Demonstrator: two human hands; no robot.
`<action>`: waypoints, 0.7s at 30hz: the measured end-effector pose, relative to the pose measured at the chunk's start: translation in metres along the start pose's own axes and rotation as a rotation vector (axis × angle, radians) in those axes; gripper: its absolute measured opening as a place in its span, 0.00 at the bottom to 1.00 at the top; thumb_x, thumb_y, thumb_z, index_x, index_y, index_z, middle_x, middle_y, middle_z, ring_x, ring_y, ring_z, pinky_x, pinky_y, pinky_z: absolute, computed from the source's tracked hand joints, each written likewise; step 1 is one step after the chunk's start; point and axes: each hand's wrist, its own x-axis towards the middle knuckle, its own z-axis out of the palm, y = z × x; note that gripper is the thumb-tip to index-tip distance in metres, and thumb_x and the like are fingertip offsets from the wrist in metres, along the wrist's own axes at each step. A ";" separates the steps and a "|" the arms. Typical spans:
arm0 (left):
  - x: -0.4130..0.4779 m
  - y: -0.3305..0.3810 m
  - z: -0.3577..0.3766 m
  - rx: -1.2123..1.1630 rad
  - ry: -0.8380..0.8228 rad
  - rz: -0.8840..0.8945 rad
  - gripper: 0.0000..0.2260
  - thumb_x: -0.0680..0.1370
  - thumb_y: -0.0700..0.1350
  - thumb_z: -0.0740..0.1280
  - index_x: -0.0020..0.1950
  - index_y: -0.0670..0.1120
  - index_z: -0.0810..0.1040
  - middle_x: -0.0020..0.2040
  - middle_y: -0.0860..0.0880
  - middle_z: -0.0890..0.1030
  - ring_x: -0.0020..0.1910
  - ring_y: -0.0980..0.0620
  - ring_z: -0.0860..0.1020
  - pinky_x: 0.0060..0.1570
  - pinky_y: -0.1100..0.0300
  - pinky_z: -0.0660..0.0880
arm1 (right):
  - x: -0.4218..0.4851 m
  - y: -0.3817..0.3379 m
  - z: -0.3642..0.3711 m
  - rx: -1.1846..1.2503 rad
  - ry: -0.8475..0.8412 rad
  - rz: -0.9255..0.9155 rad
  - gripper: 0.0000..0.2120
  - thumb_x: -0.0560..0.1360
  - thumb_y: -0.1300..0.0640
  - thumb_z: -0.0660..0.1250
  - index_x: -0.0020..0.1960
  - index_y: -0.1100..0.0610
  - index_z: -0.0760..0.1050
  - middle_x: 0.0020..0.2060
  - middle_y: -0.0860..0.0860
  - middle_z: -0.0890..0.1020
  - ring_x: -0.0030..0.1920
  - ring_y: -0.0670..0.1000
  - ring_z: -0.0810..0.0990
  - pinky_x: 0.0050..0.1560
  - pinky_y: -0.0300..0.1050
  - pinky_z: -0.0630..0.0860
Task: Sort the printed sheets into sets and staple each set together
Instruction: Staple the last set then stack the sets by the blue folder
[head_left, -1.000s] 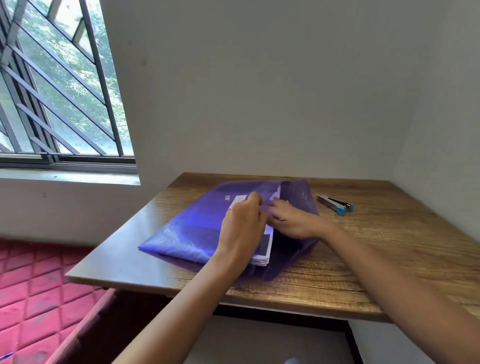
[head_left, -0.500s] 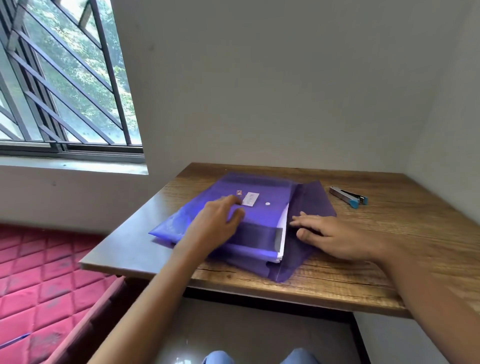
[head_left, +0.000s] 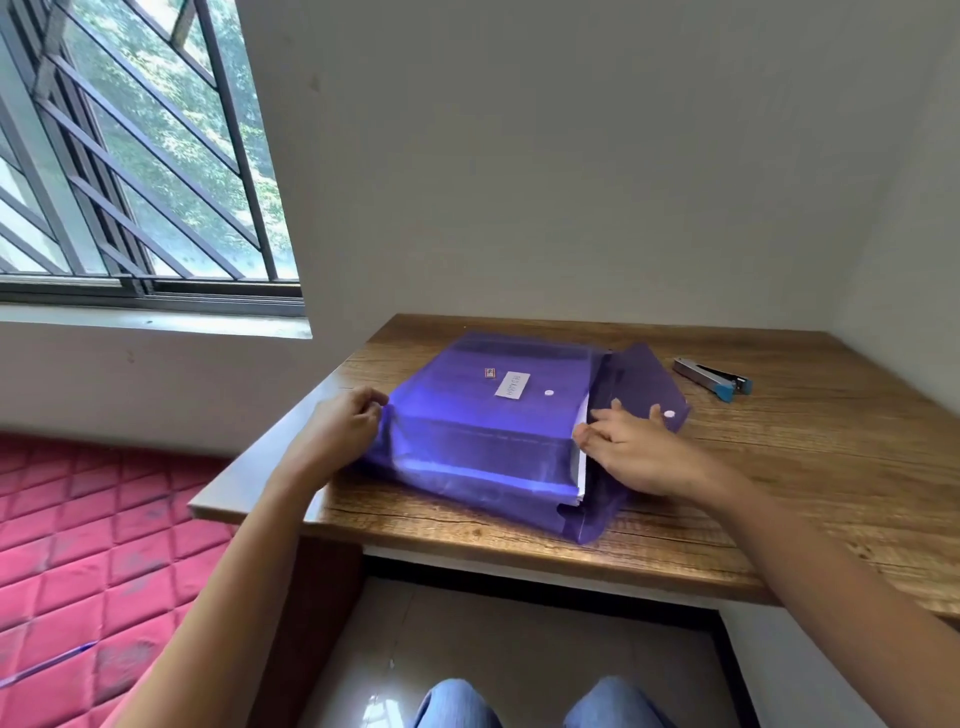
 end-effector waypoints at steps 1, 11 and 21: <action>0.000 -0.001 0.000 -0.016 0.001 -0.005 0.15 0.81 0.38 0.56 0.64 0.43 0.78 0.50 0.38 0.81 0.33 0.51 0.72 0.28 0.63 0.64 | 0.000 -0.002 0.000 0.022 -0.011 -0.011 0.24 0.84 0.48 0.45 0.66 0.59 0.72 0.73 0.51 0.65 0.78 0.52 0.44 0.72 0.59 0.32; -0.012 0.003 0.002 0.061 -0.055 -0.038 0.14 0.82 0.42 0.57 0.66 0.42 0.74 0.55 0.41 0.79 0.46 0.46 0.74 0.43 0.58 0.68 | -0.009 -0.002 -0.003 0.236 -0.111 -0.101 0.22 0.84 0.49 0.47 0.74 0.56 0.63 0.75 0.45 0.59 0.77 0.46 0.43 0.75 0.48 0.37; -0.080 0.075 0.071 0.099 -0.019 0.415 0.24 0.71 0.66 0.64 0.52 0.47 0.79 0.53 0.51 0.80 0.56 0.49 0.75 0.56 0.58 0.70 | -0.014 0.025 -0.011 0.157 -0.028 -0.142 0.19 0.83 0.54 0.55 0.73 0.47 0.66 0.73 0.43 0.64 0.74 0.38 0.54 0.76 0.53 0.42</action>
